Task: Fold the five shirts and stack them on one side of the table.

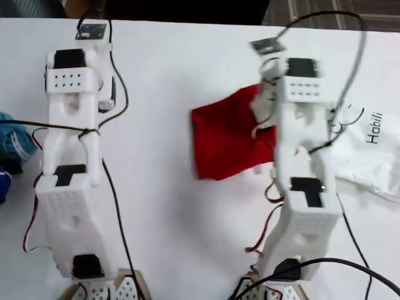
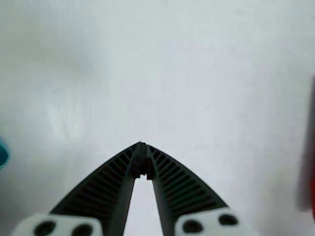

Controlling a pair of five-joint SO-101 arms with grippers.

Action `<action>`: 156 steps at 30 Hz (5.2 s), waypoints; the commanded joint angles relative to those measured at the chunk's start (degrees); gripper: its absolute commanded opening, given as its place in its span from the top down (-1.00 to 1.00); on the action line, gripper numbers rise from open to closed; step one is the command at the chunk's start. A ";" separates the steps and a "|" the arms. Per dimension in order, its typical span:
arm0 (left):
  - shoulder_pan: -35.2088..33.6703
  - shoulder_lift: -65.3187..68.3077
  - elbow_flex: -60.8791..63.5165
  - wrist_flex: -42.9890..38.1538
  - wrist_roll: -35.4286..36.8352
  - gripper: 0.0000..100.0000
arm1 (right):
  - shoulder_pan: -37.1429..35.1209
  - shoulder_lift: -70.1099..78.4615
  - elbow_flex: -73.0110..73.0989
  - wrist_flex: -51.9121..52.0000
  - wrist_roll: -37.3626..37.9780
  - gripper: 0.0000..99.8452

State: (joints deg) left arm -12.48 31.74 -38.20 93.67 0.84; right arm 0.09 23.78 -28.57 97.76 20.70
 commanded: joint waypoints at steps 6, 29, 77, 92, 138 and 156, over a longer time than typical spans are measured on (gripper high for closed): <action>-3.69 -4.40 -0.22 0.26 -0.53 0.95 | 13.23 -4.79 -0.44 -1.45 5.71 0.96; -3.78 -4.66 3.74 0.44 -0.62 0.95 | 30.20 -4.44 -11.43 -4.97 11.60 0.96; -3.69 -4.84 3.38 0.53 -0.26 0.95 | 45.85 15.43 -31.30 -15.43 9.76 0.70; -5.19 -4.40 3.65 -2.37 -0.62 0.95 | 42.68 25.01 -30.59 -10.15 9.23 0.89; -56.35 2.02 -14.90 7.82 -31.74 0.48 | -24.13 -26.77 28.48 -12.53 -6.07 0.53; -40.97 -0.62 -14.90 8.62 -17.67 0.95 | -21.14 -26.33 -1.23 -9.27 -6.07 0.53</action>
State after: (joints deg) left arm -60.13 39.38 -52.79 101.32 -19.65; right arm -22.59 0.31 -26.46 88.35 14.64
